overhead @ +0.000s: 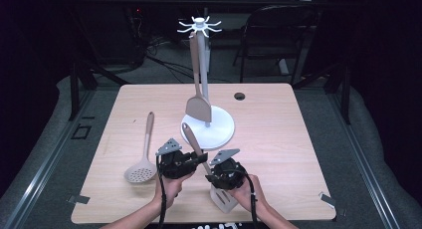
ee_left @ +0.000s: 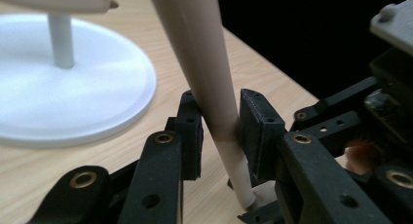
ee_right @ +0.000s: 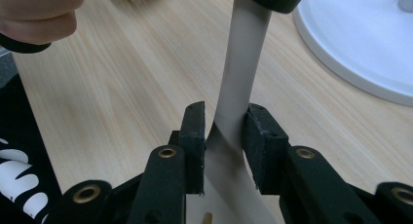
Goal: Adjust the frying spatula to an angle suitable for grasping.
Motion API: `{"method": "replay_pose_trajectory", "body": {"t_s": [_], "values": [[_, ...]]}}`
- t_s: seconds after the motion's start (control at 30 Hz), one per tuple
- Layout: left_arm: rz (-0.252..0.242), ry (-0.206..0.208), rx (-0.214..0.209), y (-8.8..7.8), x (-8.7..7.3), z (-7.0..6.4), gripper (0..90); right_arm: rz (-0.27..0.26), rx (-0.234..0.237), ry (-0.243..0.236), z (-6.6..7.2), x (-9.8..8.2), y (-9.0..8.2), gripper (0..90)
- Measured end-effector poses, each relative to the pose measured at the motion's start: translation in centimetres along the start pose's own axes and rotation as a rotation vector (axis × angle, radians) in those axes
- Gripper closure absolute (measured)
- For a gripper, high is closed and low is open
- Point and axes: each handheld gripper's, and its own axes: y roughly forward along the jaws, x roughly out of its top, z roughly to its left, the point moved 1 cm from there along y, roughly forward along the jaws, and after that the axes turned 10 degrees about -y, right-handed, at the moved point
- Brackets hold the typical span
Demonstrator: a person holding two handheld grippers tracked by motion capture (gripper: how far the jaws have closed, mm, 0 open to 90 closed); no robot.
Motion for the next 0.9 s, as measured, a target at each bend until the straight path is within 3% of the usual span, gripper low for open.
{"method": "replay_pose_trajectory", "body": {"t_s": [0.2, 0.33, 0.63, 0.9], "values": [[-0.032, 0.035, -0.065, -0.7, 0.7, -1.9, 76.1, -0.055, -0.012, -0.018, 0.3, 0.1, -1.5, 70.7], [-0.037, 0.077, -0.08, -1.0, 1.4, -2.6, 77.0, -0.099, -0.029, -0.026, 0.5, 0.2, -2.3, 69.4], [-0.018, 0.074, -0.108, -1.3, 2.4, -2.1, 77.0, -0.114, -0.029, -0.019, 0.2, 0.0, -2.9, 63.4], [-0.002, 0.122, -0.113, -1.3, 3.5, -2.0, 76.9, -0.17, -0.062, -0.01, -0.6, -0.5, -4.2, 56.5]]}}
